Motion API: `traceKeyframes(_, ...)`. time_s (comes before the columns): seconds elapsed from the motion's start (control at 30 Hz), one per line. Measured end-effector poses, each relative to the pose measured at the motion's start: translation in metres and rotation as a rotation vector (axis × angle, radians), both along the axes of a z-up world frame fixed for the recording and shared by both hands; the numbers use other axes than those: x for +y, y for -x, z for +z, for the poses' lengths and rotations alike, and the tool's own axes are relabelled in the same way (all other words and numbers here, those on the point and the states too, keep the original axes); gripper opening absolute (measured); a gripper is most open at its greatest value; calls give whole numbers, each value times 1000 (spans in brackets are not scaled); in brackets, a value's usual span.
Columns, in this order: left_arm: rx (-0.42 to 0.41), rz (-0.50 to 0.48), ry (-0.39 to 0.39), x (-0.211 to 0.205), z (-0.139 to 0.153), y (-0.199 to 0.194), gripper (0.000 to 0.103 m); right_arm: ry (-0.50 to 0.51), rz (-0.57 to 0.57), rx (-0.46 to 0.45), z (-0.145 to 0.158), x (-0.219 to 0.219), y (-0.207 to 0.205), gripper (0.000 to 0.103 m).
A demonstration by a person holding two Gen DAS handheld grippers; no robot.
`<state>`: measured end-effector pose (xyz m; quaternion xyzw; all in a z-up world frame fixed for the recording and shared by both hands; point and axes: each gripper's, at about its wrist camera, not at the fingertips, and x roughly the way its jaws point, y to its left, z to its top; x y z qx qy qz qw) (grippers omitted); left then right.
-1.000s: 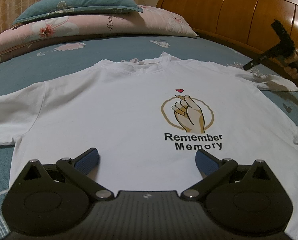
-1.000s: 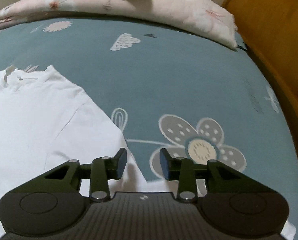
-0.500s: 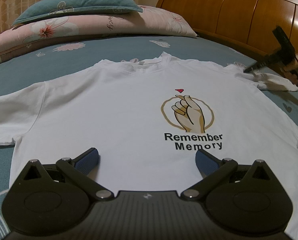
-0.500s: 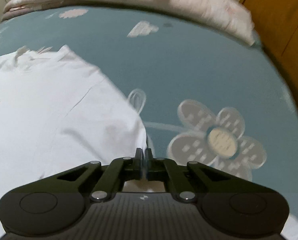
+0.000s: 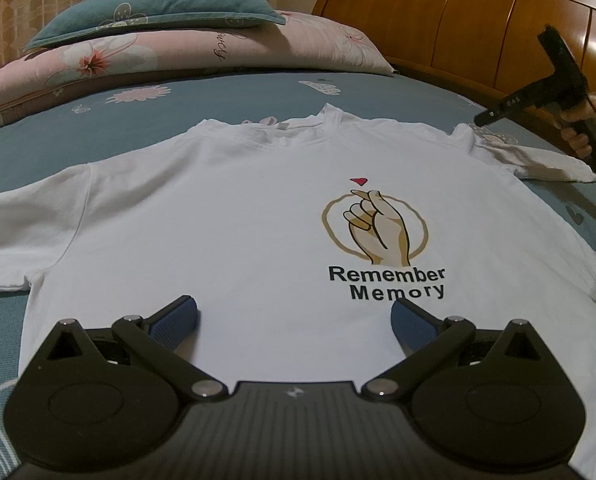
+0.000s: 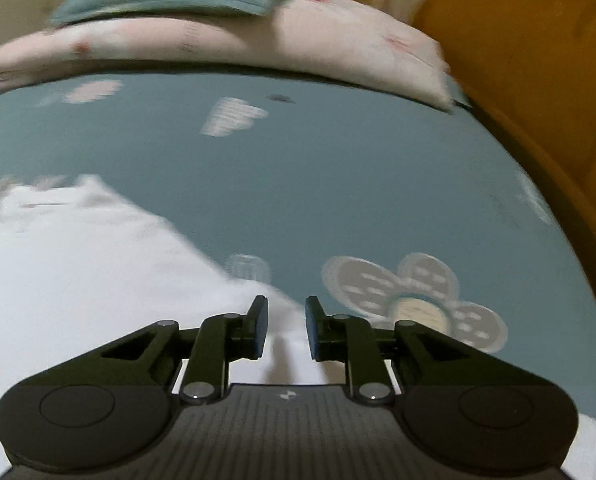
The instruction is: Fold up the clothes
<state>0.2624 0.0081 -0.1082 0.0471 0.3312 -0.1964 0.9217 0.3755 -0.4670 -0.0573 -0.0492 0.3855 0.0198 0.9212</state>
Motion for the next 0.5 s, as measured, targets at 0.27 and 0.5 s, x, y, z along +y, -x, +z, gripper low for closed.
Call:
traceKeyframes(0.27,0,0,-1,0,0,0,102,-54,68,118,-36,51,-49,29)
traceKeyframes(0.5,-1,0,-1,0,0,1,102,-90,-41,68,-36,46,-92,35)
